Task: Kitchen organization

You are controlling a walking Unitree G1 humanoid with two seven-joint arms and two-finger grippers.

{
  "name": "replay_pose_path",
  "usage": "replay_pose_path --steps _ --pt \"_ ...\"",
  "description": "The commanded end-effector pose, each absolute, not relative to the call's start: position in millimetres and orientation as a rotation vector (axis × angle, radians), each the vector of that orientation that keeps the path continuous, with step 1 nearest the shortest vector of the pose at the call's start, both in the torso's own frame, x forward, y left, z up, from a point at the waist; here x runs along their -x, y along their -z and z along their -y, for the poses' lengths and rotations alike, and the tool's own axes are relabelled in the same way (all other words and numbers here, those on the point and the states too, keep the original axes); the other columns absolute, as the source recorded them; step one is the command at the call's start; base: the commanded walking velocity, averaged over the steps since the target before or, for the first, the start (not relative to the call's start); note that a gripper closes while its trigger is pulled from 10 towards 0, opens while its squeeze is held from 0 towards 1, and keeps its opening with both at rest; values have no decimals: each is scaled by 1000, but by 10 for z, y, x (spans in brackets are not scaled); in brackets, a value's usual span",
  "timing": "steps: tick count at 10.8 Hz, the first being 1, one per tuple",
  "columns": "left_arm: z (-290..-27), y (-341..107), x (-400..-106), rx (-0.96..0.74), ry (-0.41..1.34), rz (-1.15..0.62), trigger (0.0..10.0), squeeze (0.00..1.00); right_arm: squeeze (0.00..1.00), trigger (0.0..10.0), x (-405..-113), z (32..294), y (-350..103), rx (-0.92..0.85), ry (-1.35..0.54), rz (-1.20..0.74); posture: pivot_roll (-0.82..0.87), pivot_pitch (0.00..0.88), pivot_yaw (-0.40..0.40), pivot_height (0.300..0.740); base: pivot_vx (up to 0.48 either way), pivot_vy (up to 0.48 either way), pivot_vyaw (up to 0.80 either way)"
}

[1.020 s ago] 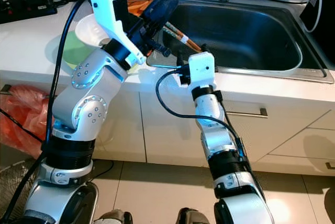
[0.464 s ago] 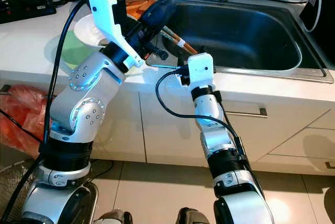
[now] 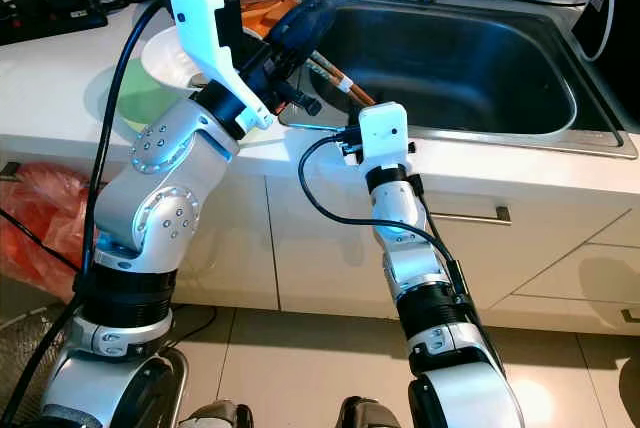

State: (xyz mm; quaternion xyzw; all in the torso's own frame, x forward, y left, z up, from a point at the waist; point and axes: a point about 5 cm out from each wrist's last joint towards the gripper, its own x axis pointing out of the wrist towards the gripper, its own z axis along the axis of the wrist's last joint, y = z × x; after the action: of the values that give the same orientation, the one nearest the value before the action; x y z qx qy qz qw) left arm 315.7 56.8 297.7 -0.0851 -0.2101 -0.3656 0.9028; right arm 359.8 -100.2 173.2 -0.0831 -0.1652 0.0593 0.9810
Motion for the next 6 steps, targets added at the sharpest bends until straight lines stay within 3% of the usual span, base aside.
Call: replay_pose_path --steps 1,6 --pt "-519 -3009 -3108 163 780 446 10000 0 0 0 -3615 1011 -1773 165 -119 347 78 121 -44 740 0 0 0" --pt "-519 -2999 -3117 143 777 444 10000 0 0 0 -3620 1017 -1771 161 -116 348 79 121 -44 740 0 0 0"
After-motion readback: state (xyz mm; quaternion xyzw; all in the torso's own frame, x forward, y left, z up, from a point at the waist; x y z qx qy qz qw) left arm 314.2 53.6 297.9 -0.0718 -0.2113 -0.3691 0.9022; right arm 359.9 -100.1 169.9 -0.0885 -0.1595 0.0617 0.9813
